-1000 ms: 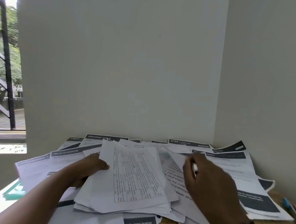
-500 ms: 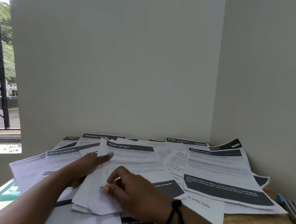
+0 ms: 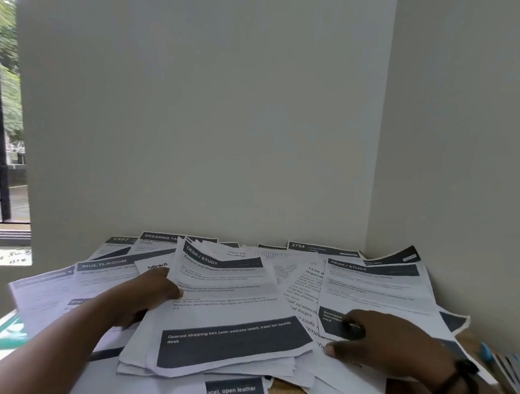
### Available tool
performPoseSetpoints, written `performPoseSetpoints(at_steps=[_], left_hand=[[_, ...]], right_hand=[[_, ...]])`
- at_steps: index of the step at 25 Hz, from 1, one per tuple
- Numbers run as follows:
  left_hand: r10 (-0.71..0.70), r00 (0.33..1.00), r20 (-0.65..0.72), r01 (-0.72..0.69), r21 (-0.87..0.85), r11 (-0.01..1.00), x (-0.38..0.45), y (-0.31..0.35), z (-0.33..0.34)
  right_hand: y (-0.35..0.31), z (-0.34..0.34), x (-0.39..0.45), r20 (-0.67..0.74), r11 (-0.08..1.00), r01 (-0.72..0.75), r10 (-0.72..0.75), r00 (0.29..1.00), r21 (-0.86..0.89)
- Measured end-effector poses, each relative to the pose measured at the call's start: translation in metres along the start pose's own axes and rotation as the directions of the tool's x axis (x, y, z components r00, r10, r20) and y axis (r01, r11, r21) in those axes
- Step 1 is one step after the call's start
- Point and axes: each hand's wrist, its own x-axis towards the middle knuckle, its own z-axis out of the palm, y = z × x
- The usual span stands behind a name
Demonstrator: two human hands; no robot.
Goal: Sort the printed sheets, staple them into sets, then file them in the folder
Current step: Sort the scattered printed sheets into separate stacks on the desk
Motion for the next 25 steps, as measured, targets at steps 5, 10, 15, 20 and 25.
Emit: performPoseSetpoints(at_steps=[5,10,15,20,25], left_hand=[[-0.016,1.000,-0.004,0.016,-0.010,1.000,-0.003,0.000,-0.001],[-0.015,1.000,-0.018,0.015,-0.011,1.000,-0.006,0.001,0.000],[-0.010,0.999,-0.041,0.010,-0.015,1.000,-0.008,0.001,0.000],[0.026,1.000,-0.004,-0.026,-0.230,0.973,-0.012,0.002,0.002],[0.038,0.998,0.042,-0.028,-0.209,0.977,-0.008,0.003,-0.001]], right_hand=[[-0.004,0.017,-0.001,-0.281,0.981,0.025,-0.080,0.956,-0.193],[-0.028,0.002,0.000,-0.536,0.987,0.013,-0.097,0.838,-0.159],[-0.099,-0.003,-0.009,-0.631,0.906,0.386,-0.403,0.663,-0.174],[-0.165,0.029,-0.005,-0.202,0.798,0.592,-0.602,0.772,-0.113],[-0.180,0.021,0.002,-0.023,0.817,0.568,-0.569,0.822,0.097]])
